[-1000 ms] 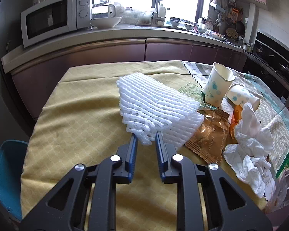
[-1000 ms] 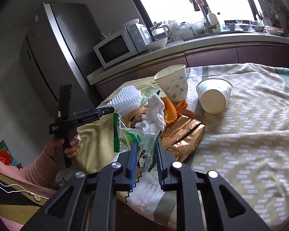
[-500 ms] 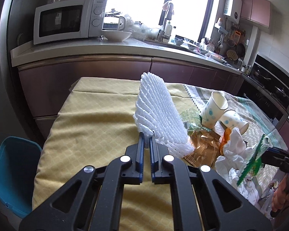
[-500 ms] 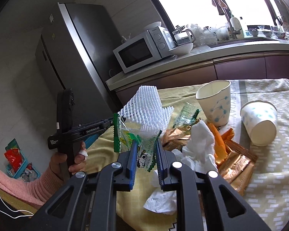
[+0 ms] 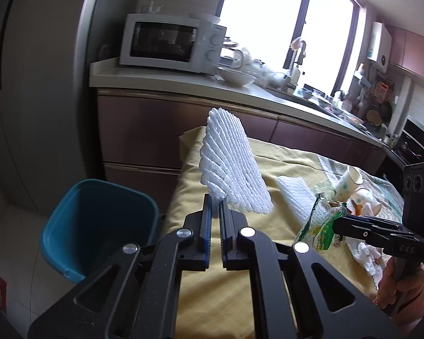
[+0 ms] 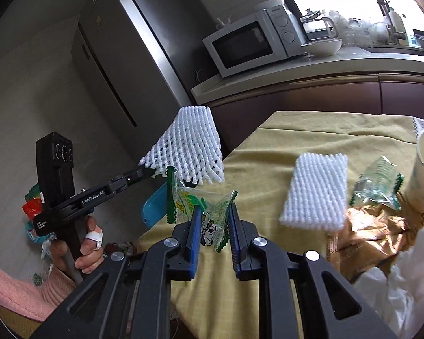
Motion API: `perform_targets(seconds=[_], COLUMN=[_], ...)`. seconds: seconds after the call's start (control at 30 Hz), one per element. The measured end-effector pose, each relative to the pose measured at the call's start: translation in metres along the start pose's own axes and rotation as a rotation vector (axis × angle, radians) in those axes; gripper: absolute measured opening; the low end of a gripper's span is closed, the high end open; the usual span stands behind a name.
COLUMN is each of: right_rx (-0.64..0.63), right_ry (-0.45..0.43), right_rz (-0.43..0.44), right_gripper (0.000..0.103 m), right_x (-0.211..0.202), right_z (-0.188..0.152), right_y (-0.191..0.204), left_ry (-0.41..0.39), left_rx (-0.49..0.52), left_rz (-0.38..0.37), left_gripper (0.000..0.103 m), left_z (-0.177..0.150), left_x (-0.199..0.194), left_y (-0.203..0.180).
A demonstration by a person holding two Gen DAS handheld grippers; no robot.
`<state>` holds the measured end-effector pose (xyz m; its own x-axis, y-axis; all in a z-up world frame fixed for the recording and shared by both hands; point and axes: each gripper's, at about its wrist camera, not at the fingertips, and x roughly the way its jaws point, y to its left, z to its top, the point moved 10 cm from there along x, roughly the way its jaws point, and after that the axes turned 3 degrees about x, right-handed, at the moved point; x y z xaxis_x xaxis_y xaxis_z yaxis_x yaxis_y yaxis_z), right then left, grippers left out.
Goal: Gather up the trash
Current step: 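Carry both items to the teal bin and open both grippers over it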
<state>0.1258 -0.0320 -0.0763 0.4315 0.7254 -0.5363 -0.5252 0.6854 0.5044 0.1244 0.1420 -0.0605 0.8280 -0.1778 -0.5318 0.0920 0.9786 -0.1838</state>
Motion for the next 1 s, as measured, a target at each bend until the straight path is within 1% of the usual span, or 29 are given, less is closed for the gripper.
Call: perform_targets(seconds=[0.17,0.3,0.47,0.53,0.73,0.87,0.9,1.0], right_rx=[-0.039,-0.079,-0.110,-0.109,-0.114,-0.109,-0.104,-0.096], right_ry=[0.065,0.108,0.183,0.216,0.310,0.364,0.373,0.391], right_rz=[0.042,0.053,0.044,0.037,-0.025,-0.066,-0.076,-0.093], right_gripper=[0.017,0.017,0.017,0.018,0.018,0.020,0.020,0.025], right_x=[0.054,0.095,0.145,0.164,0.211,0.231,0.235,0.243], right_z=[0.014,0.027,0.029,0.029,0.021,0.013,0.012,0.005], right_y=[0.031,0.052,0.073,0.077,0.076,0.070,0.069,0.069], left_ry=[0.007,0.029,0.080,0.102,0.166,0.198,0.207,0.233], left_rx=[-0.081,-0.133,-0.176,-0.188,-0.201,-0.198,-0.199,-0.204], left_rz=[0.129,0.224,0.295,0.307,0.330,0.329,0.327,0.326], left_gripper=[0.006,0.006,0.006,0.006,0.006,0.006,0.006,0.007], left_z=[-0.011,-0.028,-0.051,-0.059,-0.077,-0.081,-0.086,-0.091], left_x=[-0.019,-0.026,-0.018,-0.011,0.011,0.028,0.028,0.040], left_y=[0.075,0.128,0.175,0.186,0.212,0.217,0.216,0.216])
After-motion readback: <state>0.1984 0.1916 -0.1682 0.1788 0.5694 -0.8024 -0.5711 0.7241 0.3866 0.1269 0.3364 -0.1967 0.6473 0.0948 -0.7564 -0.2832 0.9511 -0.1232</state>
